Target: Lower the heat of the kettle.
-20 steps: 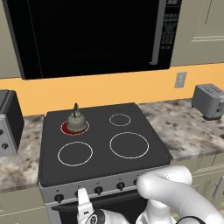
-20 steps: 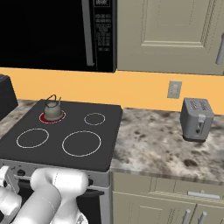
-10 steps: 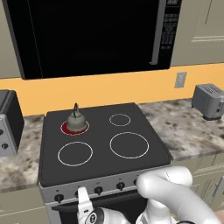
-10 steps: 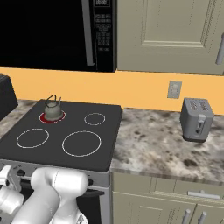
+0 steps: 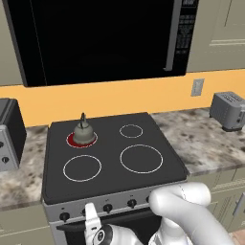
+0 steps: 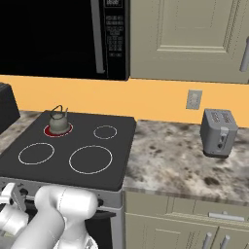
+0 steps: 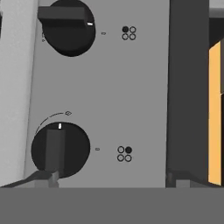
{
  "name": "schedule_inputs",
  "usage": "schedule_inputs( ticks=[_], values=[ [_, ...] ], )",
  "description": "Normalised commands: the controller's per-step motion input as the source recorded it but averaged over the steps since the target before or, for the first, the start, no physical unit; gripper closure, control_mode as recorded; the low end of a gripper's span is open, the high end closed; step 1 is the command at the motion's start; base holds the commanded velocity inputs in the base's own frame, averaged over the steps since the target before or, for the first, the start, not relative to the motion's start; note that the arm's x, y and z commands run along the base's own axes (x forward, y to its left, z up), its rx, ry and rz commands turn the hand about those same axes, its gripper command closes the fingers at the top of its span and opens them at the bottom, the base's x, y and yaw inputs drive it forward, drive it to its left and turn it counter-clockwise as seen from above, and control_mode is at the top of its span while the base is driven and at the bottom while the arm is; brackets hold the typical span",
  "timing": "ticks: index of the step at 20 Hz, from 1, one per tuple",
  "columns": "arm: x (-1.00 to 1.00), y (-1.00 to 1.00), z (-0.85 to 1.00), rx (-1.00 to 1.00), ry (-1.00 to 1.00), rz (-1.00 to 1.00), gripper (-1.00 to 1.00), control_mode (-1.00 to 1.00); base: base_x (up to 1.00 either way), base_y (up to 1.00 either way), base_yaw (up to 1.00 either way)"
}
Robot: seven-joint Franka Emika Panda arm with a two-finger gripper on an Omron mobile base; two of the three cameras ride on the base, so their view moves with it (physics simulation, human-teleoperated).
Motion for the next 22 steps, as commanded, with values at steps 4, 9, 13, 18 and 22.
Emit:
schedule_inputs(
  ticks=[4, 9, 13, 18, 22],
  values=[
    [0.07, 0.03, -0.1, 0.0, 0.0, 0.0, -1.0, -1.0, 0.0, 0.0, 0.0],
    [0.0, 0.07, -0.15, 0.0, -0.03, 0.0, -1.0, -1.0, 0.0, 0.0, 0.0],
    [0.0, 0.08, -0.08, 0.0, -0.04, 0.0, -1.0, -1.0, 0.0, 0.0, 0.0],
    [0.0, 0.08, -0.09, 0.0, -0.02, 0.0, -1.0, -1.0, 0.0, 0.0, 0.0],
    [0.0, 0.08, -0.12, 0.0, 0.0, 0.0, -1.0, -1.0, 0.0, 0.0, 0.0]
  ],
)
